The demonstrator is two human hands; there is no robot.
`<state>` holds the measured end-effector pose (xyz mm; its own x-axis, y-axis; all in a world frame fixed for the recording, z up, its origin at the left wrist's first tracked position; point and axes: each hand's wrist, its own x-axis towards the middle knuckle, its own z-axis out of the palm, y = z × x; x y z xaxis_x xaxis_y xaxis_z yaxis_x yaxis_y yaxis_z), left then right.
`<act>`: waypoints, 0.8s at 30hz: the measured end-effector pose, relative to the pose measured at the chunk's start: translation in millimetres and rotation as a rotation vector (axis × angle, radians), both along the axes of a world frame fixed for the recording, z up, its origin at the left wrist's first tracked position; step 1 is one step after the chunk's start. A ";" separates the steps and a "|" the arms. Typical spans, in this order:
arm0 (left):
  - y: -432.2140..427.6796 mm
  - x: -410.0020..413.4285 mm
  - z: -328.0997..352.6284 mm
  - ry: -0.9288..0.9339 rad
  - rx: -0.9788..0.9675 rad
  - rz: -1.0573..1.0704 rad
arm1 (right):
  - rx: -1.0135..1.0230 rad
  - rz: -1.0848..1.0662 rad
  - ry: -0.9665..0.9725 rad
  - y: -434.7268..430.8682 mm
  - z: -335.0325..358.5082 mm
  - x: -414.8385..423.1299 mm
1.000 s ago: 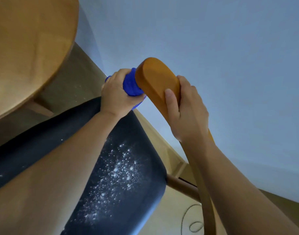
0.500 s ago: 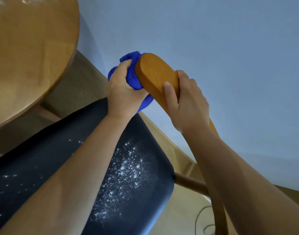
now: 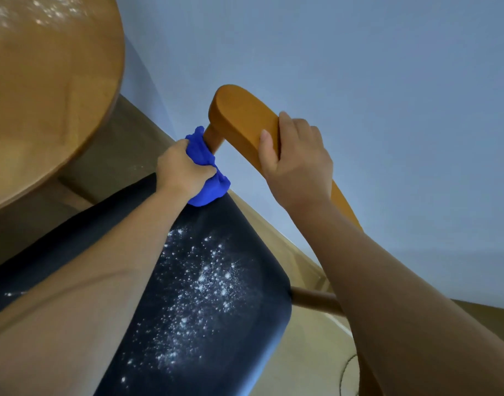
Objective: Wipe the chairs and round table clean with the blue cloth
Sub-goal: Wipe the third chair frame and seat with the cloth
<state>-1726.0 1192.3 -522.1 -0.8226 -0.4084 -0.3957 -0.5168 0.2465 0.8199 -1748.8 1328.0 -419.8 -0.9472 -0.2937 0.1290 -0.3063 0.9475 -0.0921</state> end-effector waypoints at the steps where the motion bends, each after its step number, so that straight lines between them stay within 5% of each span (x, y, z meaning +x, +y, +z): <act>1: 5.9 8.7 8.3 0.012 0.058 0.026 | -0.006 0.015 -0.004 0.1 1.7 1.4; 5: 51.7 48.6 41.1 0.102 0.291 0.139 | -0.090 0.081 -0.215 8.8 17.1 4.7; 8: 98.1 76.9 59.6 0.159 0.453 0.103 | 0.068 0.142 -0.430 32.5 39.5 20.5; 14: 182.7 141.9 78.7 0.172 0.704 -0.058 | 0.089 0.018 -0.502 121.4 40.0 137.1; 24: 229.0 178.8 50.3 0.182 0.562 -0.214 | -0.181 -0.179 -0.422 176.6 21.2 229.6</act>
<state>-1547.2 1421.3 -471.8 -0.9374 0.0025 -0.3483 -0.3440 -0.1648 0.9244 -1519.1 1504.6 -398.6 -0.9614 -0.1300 -0.2424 -0.0410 0.9391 -0.3411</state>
